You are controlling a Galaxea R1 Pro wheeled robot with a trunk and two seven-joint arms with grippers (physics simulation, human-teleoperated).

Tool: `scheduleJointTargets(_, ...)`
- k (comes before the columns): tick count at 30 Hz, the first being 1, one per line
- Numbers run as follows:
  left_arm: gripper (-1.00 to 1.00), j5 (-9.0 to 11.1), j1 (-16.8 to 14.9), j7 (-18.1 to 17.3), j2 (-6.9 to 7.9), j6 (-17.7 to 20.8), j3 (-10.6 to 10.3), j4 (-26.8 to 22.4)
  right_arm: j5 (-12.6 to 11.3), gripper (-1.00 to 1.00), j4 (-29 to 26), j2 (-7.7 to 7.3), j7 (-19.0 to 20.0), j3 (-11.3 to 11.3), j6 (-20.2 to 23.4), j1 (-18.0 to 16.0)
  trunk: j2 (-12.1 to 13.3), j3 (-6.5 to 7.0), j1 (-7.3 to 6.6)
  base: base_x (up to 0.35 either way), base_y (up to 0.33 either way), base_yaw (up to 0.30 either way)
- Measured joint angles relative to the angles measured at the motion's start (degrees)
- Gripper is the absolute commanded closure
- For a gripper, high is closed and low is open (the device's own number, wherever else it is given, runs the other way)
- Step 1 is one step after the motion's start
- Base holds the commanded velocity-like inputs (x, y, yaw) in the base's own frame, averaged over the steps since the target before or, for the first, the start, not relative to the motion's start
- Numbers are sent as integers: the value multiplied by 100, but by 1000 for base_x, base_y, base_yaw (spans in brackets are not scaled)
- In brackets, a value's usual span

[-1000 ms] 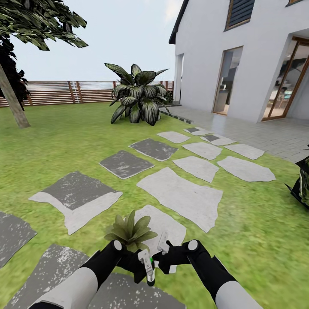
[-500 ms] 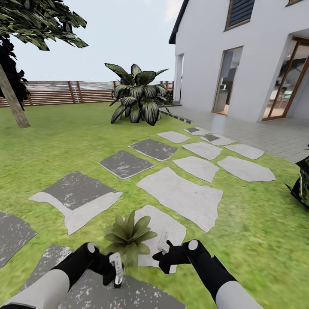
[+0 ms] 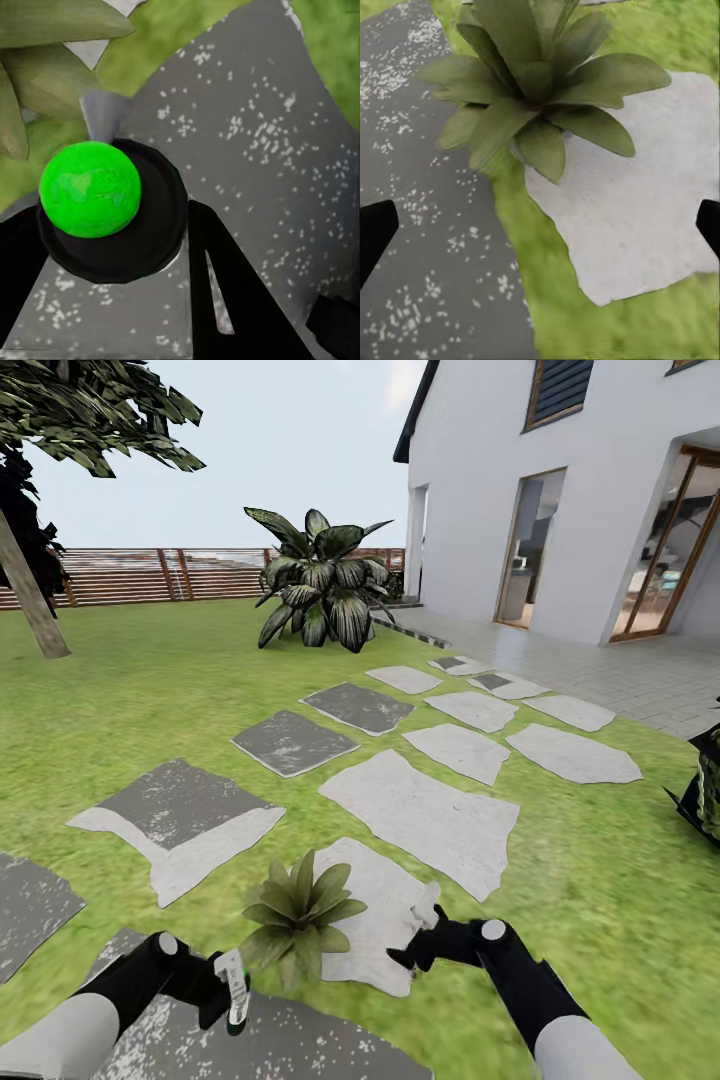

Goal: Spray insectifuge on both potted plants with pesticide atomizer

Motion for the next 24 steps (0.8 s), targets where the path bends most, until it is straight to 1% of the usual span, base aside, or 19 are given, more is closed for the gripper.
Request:
scheduleJointTargets(2, 100, -24, 0, -3, 0, 308, 123, 5, -27, -100, 115, -96, -295, -512, -276, 20, 0, 0, 0, 0, 0, 0)
scheduleJointTargets(3, 100, -33, 0, -12, 3, 492, 167, 6, -29, -100, 251, -148, -524, -882, -529, 62, 0, 0, 0, 0, 0, 0)
scheduleJointTargets(4, 100, -35, 0, -12, 4, 606, 194, 7, -26, -100, 431, -213, -781, -1184, -804, 129, 0, -1, 0, 0, 0, 0)
scheduleJointTargets(5, 100, -33, -1, -16, 0, 671, 209, 8, -27, -100, 627, -278, -1023, -1389, -1076, 213, 0, -1, 0, 0, 0, 0)
scheduleJointTargets(7, 100, -29, -1, -24, -2, 737, 223, 5, -27, -100, 929, -397, -1331, -1556, -1473, 393, 0, -1, 0, 0, 0, 0)
scheduleJointTargets(9, 100, -26, -1, -26, -3, 813, 228, 7, -33, -100, 1096, -459, -1529, -1611, -1719, 554, 0, -1, 0, 0, 0, 0)
scheduleJointTargets(11, 100, -21, -5, -29, -5, 1146, 243, 3, -39, -100, 1202, -487, -1856, -1641, -1904, 797, 0, -1, 0, 0, 0, 0)
scheduleJointTargets(12, 100, -10, -7, -35, -14, 1464, 236, -18, -39, -100, 1244, -479, -2214, -1655, -1965, 940, 0, -1, 0, 0, 0, 0)
scheduleJointTargets(13, 100, -1, -8, -36, -23, 1693, 228, -29, -44, -100, 1287, -461, -2550, -1669, -1991, 1019, 0, -1, 0, 0, 0, 0)
scheduleJointTargets(14, 100, 9, -14, -38, -38, 2005, 220, -47, -56, -100, 1407, -444, -3137, -1702, -2020, 1085, 0, -1, 0, 0, 0, 0)
scheduleJointTargets(16, 100, 20, -44, -35, -65, 2376, 215, -61, -111, -100, 1686, -432, -3903, -1729, -2093, 1129, 0, 0, 0, 0, 0, 0)
scheduleJointTargets(17, 100, 26, -73, -32, -85, 2782, 211, -67, -255, -100, 1952, -427, -4362, -1744, -2242, 1147, 0, -1, 0, 0, 0, 0)
scheduleJointTargets(18, 100, 36, -84, -30, -93, 3028, 210, -73, -300, -100, 2045, -425, -4503, -1752, -2334, 1152, 0, 0, 0, 0, 0, 0)
scheduleJointTargets(20, 100, 56, -177, -46, -109, 3708, 209, -109, -367, -100, 2148, -429, -4686, -1768, -2487, 1157, 0, 0, 0, 0, 0, 0)
scheduleJointTargets(21, 100, 60, -245, -119, -114, 3943, 203, -169, -378, -100, 2165, -427, -4720, -1769, -2513, 1158, 0, 1, 0, 0, 0, 0)
scheduleJointTargets(24, 100, 25, -415, -431, -123, 4427, 182, -307, -384, -100, 2163, -417, -4754, -1770, -2526, 1158, 0, 0, 0, 0, 0, 0)
